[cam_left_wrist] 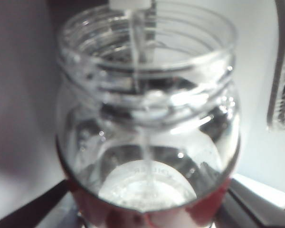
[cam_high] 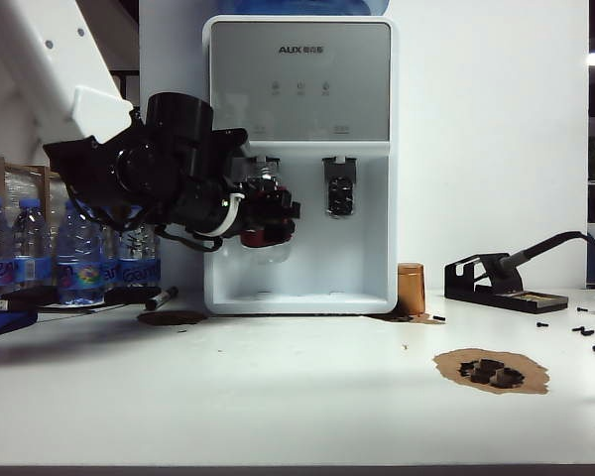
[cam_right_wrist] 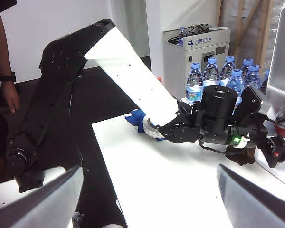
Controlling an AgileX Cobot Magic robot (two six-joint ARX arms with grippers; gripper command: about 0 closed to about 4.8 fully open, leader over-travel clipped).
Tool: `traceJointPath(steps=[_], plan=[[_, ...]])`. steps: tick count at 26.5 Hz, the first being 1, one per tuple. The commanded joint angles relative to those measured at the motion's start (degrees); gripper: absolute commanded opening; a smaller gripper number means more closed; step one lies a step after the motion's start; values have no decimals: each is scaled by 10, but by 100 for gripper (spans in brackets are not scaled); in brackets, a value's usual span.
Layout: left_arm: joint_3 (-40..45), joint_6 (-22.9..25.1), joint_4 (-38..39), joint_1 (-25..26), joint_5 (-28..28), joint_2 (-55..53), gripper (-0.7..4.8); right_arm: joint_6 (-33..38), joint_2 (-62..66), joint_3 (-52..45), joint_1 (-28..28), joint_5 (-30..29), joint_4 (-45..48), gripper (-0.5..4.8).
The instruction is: Pick up the water bottle with two loops of red belts, then reach the front water dispenser and gently press the gray-black baffle horizontally to get a little water.
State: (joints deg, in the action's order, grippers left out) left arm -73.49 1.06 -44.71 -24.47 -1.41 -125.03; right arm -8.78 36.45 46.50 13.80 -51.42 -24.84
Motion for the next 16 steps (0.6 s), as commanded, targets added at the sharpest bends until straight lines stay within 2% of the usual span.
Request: traceJointPath(steps=[1,4,12,16], plan=[[-6,-1,-16,0,4,1,-5,1,3,2,2,11,3,475],[-6,-1,-16,0,4,1,-5,-1,4,2,2,35,3,475],[-6,0,-15,0,4,1,-5,-5,5,2,1,39,3,475],[-3,0,9,5,-4,9,-5,-6,5,2,2,42,2,475]])
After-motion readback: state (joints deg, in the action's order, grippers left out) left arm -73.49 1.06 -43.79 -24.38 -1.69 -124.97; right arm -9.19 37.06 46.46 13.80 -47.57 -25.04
